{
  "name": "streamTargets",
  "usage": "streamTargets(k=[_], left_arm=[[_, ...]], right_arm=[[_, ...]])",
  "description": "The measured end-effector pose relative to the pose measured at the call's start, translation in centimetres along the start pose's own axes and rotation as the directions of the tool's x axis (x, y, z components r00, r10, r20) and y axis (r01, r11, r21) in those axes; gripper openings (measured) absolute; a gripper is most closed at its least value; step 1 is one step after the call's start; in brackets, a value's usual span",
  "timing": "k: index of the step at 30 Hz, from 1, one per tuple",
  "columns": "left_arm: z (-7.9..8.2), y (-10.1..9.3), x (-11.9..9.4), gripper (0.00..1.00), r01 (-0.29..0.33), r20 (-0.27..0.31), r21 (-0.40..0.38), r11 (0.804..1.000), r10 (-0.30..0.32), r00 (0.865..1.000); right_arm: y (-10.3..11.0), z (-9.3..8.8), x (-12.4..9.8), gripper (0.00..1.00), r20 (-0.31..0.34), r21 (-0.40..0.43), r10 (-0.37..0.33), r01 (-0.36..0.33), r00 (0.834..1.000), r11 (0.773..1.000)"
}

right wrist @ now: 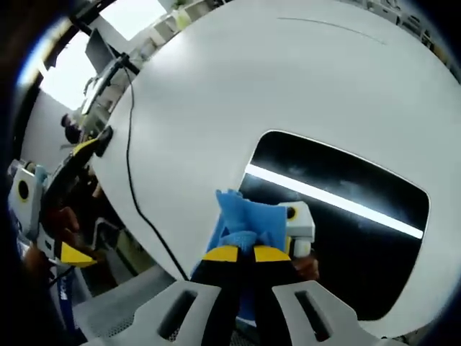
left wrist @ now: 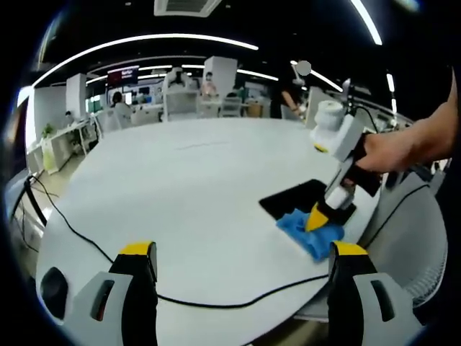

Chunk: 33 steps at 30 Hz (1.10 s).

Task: Wipe the mirror surface with the cleaning cloth until all visible marks leave the cleaned area.

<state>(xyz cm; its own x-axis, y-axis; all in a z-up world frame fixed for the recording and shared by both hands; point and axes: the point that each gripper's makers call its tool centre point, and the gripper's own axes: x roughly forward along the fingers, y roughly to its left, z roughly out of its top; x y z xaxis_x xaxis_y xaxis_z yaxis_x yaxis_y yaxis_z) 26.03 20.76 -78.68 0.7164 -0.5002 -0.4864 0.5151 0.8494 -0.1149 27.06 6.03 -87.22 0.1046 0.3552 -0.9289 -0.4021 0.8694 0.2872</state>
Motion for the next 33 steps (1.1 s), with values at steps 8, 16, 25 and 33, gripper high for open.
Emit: streamTargets(k=[8, 16, 25, 33], left_arm=[[-0.3, -0.4, -0.1, 0.99, 0.001, -0.002, -0.004, 1.0, -0.001, 1.0], [-0.7, -0.3, -0.2, 0.99, -0.002, -0.009, -0.012, 1.0, 0.002, 1.0], [-1.7, -0.9, 0.3, 1.0, 0.02, -0.051, 0.003, 1.0, -0.02, 0.998], [-1.2, -0.2, 0.4, 1.0, 0.029, -0.046, 0.015, 0.999, -0.028, 0.999]], right_arm=[[0.0, -0.1, -0.2, 0.0, 0.0, 0.003, 0.004, -0.004, 1.0, 1.0], [-0.1, 0.1, 0.0, 0.0, -0.011, 0.004, 0.014, -0.014, 1.0, 1.0], [-0.9, 2.4, 0.3, 0.0, -0.031, 0.011, 0.007, -0.006, 1.0, 1.0], [-2.4, 5.8, 1.0, 0.0, -0.034, 0.029, -0.001, 0.002, 0.999, 1.0]])
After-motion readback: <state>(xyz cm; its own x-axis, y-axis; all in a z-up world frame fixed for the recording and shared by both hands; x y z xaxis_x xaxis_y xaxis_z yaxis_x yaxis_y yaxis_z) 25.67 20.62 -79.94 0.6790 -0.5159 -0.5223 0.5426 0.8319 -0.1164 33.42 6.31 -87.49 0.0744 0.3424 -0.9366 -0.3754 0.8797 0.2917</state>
